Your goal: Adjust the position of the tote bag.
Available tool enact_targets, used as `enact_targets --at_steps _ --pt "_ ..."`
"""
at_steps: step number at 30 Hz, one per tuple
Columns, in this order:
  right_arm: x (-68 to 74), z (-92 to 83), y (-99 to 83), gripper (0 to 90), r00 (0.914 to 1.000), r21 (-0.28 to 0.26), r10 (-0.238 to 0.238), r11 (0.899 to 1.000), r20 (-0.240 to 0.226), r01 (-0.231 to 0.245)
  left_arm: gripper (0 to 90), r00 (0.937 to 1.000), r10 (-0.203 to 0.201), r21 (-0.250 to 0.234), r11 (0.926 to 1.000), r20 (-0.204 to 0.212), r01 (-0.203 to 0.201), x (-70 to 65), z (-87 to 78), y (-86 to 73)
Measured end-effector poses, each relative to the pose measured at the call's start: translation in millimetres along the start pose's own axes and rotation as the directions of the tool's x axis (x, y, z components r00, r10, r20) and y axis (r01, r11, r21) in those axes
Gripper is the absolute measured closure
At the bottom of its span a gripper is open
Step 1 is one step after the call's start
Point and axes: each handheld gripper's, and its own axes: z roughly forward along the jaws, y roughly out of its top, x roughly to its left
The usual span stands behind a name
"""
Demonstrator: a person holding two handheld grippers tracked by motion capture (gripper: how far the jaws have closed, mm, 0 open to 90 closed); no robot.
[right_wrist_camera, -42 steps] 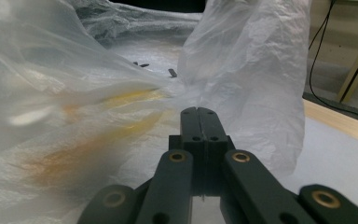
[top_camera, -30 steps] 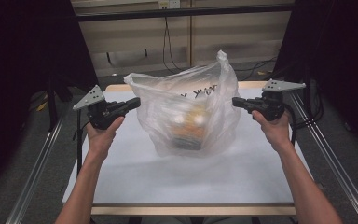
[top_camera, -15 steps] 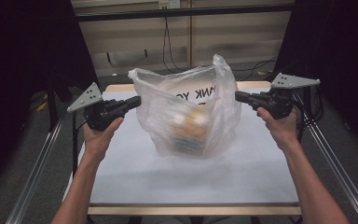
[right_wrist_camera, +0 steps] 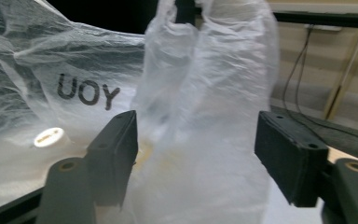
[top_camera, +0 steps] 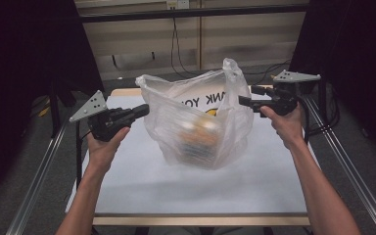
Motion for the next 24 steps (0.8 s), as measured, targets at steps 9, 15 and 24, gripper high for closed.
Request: enact_targets --at_steps 9,15,24 --pt "18.8 25.2 7.3 90.0 0.9982 0.06 -0.06 0.996 0.0 0.06 90.0 0.9998 -0.001 0.005 1.0 -0.021 0.002 2.6 -8.2 -2.1" --pt "26.6 4.3 11.4 90.0 0.9956 -0.005 -0.076 0.997 -0.055 0.076 90.0 0.9989 -0.006 0.008 0.9999 -0.046 0.006 6.0 -23.7 -7.6" --pt "20.3 -47.0 1.6 90.0 0.9935 -0.088 -0.091 0.992 -0.068 0.085 90.0 0.9985 -0.006 0.045 0.9989 -0.054 0.009 -0.5 -36.2 -29.6"
